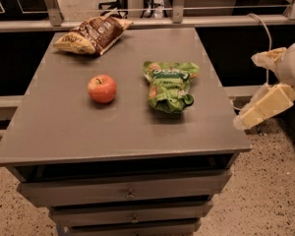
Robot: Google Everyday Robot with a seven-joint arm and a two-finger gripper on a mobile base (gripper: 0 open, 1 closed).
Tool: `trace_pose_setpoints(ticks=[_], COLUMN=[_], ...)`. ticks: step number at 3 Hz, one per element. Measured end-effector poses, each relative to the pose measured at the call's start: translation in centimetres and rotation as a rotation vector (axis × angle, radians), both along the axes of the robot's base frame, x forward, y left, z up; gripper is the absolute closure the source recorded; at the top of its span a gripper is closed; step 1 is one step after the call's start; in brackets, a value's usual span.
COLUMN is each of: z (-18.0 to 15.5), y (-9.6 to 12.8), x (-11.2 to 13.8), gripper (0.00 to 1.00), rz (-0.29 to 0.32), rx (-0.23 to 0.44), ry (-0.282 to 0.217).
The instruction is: Move green rice chip bag near brown chip bag
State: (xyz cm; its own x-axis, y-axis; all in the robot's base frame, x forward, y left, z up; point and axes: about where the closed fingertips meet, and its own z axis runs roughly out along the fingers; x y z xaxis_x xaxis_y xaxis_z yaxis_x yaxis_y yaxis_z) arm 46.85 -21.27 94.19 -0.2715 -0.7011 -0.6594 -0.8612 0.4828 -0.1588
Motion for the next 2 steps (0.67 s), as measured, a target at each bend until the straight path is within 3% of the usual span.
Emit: trace_pose_setpoints(ticks=[1,2], z=[-0.8,-2.4], y=[1.5,2.7], x=[1.2,2.0], gripper=[0.0,0.0], rz=[0.008,0.037], rx=[0.164,0.285], ry=[-0.054,-0.08])
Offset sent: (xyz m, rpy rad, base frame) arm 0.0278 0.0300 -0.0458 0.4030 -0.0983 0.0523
